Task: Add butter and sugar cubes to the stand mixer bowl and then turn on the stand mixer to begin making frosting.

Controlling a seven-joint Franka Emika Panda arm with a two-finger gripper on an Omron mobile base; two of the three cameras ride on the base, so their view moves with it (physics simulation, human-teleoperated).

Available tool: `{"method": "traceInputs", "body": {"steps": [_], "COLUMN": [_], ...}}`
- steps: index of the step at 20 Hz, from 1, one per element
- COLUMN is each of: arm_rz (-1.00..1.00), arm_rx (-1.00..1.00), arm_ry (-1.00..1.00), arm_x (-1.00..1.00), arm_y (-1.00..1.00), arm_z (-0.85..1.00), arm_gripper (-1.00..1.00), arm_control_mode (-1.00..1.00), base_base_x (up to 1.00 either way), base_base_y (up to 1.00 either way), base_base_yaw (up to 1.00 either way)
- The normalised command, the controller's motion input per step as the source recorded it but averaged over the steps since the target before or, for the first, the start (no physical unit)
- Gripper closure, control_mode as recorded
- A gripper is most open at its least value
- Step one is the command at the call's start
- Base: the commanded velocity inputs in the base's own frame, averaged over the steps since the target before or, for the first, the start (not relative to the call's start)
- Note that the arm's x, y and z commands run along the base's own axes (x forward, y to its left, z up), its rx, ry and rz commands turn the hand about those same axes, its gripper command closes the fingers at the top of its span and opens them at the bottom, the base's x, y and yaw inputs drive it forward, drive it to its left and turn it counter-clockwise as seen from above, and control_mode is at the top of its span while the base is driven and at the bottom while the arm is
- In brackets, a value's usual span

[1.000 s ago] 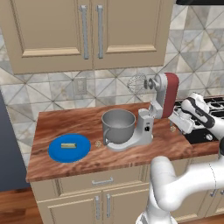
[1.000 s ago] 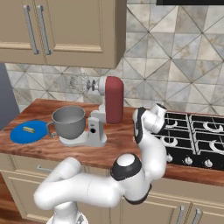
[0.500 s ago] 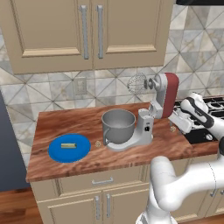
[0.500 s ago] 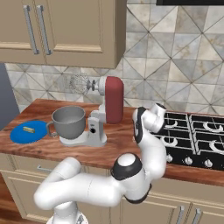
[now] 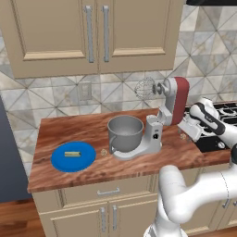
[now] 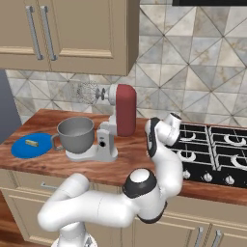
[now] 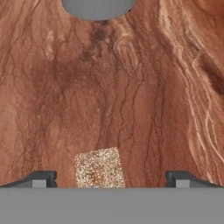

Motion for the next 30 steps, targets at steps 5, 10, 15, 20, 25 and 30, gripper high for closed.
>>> {"method": "traceInputs", "body": {"steps": [5, 10, 15, 20, 25, 30], "arm_rz": [-0.04, -0.07, -0.12, -0.15, -0.21, -0.21], "arm_rx": [0.0, 0.0, 0.0, 0.0, 0.0, -0.01], "arm_ry": [0.0, 0.0, -0.02, -0.14, -0.18, -0.16], "arm_x": [0.0, 0.0, -0.06, -0.65, -1.0, -1.0], "arm_y": [0.15, 0.04, -0.05, -0.16, -0.07, 0.17], "arm_z": [-0.1, -0.12, 0.03, 0.64, 0.92, 0.85], "arm_gripper": [1.0, 1.0, 1.0, 1.0, 1.0, 1.0], "arm_control_mode": [-1.0, -1.0, -1.0, -1.0, -1.0, -1.0], "base_base_x": [0.0, 0.0, 0.0, 0.0, 0.0, 0.0], "base_base_y": [0.0, 0.0, 0.0, 0.0, 0.0, 0.0], "base_base_yaw": [0.0, 0.0, 0.0, 0.0, 0.0, 0.0]}}
